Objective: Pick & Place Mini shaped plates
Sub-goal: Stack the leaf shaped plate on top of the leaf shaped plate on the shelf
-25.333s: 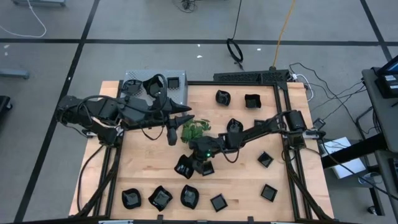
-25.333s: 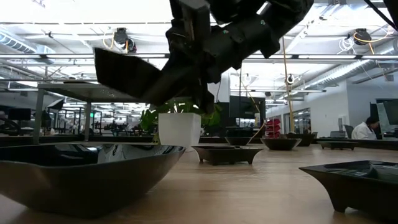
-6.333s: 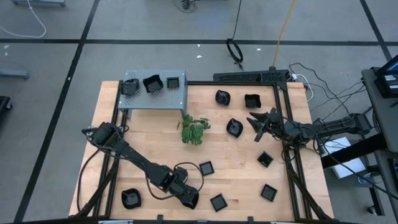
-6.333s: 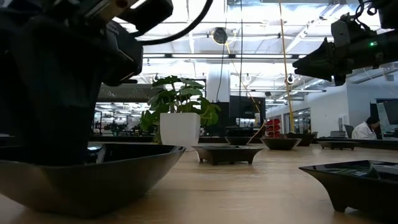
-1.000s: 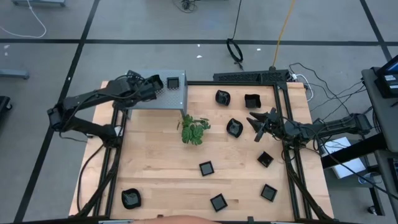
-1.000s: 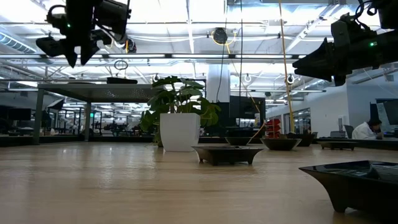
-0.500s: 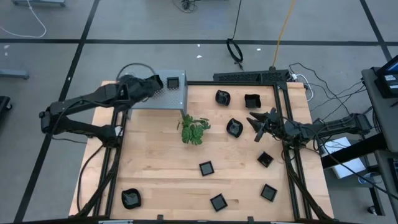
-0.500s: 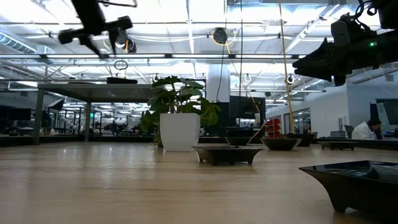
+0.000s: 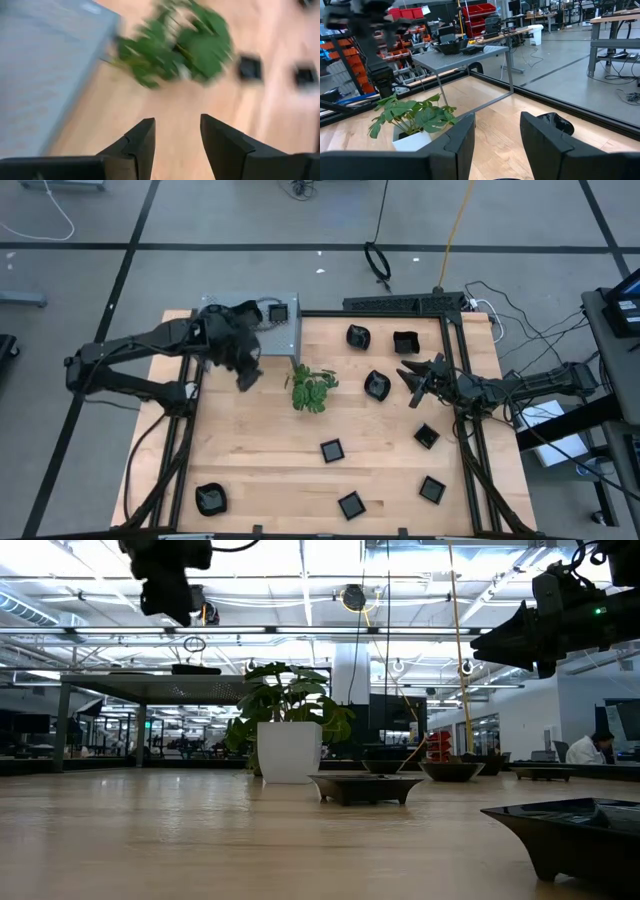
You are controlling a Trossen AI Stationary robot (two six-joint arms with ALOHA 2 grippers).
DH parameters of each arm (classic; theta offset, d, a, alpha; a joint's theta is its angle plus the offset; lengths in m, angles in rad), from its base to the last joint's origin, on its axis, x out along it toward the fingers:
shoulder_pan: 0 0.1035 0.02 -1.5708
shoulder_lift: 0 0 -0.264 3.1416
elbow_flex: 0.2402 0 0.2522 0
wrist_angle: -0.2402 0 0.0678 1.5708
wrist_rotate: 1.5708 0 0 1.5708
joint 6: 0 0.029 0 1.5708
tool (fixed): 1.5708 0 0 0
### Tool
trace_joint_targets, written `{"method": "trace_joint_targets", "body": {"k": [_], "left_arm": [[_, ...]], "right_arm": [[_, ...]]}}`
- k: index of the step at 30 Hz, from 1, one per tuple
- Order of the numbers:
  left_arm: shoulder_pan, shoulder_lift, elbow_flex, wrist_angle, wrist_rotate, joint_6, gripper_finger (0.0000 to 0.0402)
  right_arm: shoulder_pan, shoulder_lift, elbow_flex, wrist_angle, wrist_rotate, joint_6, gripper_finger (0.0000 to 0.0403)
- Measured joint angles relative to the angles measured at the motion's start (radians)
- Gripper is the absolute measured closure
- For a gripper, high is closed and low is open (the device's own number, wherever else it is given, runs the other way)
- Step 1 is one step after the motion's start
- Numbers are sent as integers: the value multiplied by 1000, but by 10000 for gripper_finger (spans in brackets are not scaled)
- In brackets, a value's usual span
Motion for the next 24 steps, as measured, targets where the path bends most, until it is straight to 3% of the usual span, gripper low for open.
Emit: {"method": "trace_joint_targets", "body": {"k": [4,9,16,24], "left_arm": [[-92,0,0,-71,61,38,240],[-251,20,0,-105,52,8,240],[-484,143,0,-107,28,-70,240],[-750,273,0,-120,95,-121,240]], "right_arm": [[0,0,0,0,0,0,259],[0,0,0,0,0,0,257],[0,0,0,0,0,0,258],[0,0,0,0,0,0,259]]}}
